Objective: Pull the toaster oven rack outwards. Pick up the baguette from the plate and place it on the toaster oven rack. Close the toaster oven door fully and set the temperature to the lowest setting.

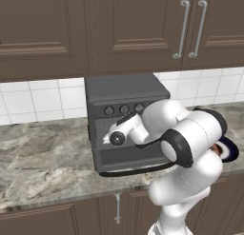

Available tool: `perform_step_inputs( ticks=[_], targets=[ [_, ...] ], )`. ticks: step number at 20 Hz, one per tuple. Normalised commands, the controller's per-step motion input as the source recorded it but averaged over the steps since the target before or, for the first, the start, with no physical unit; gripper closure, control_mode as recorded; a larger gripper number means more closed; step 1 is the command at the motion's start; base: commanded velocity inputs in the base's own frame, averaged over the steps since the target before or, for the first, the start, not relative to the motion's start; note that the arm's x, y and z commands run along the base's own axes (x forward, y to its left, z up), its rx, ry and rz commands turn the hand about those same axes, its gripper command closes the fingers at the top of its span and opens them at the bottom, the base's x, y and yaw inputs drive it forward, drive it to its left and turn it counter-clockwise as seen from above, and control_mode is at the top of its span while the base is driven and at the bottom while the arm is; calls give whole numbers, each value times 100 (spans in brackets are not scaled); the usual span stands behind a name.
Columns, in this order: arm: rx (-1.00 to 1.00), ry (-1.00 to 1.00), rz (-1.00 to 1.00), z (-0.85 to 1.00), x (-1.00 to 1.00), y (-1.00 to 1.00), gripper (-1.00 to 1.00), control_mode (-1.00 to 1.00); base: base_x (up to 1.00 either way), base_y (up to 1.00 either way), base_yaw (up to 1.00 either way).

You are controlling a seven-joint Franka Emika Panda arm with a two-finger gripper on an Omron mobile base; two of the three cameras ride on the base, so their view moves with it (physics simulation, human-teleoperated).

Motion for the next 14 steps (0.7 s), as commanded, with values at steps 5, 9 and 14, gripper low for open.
perform_step_inputs(
  ticks=[5, 9, 14],
  targets=[
    [12, 8, 0, -79, 6, 0, 100, -100, 0, 0, 0],
    [28, 20, 0, -73, -8, 0, 100, -100, 0, 0, 0],
    [21, 12, -1, -77, -52, 0, 100, -100, 0, 0, 0]
  ],
)
